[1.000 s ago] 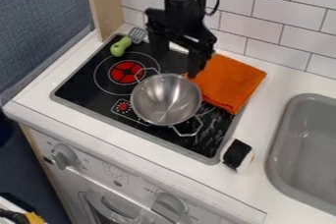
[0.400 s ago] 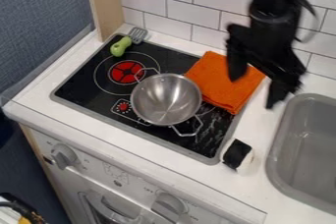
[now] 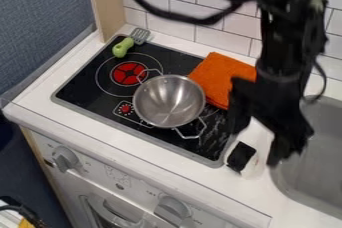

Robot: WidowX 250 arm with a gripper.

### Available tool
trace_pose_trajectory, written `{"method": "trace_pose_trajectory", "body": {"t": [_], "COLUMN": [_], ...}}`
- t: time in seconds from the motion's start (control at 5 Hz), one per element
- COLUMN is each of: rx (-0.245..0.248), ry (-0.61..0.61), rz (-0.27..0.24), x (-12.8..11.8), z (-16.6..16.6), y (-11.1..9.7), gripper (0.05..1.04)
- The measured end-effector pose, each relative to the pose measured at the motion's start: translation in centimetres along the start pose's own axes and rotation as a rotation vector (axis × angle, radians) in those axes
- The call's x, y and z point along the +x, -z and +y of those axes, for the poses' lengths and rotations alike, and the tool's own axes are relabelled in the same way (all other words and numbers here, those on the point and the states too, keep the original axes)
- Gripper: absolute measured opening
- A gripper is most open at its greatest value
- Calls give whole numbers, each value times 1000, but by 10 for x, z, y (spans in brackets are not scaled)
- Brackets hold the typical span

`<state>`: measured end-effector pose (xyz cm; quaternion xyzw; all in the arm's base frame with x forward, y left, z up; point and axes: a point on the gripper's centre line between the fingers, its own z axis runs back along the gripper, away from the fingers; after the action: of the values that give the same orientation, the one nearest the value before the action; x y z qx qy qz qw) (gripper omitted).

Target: Moved the black-and-white object to the upper right part of the left burner

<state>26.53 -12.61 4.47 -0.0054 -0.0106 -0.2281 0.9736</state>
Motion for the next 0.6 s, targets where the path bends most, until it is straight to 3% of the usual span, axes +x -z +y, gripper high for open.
{"method": "trace_pose_trajectory", "body": {"t": [0.2,0.6], "rx": [16,36], "ry": [-56,-90], "rz": [33,55], "x": [-8,9], "z": [-9,-18], "y": [21,37], "gripper": [1001,966]}}
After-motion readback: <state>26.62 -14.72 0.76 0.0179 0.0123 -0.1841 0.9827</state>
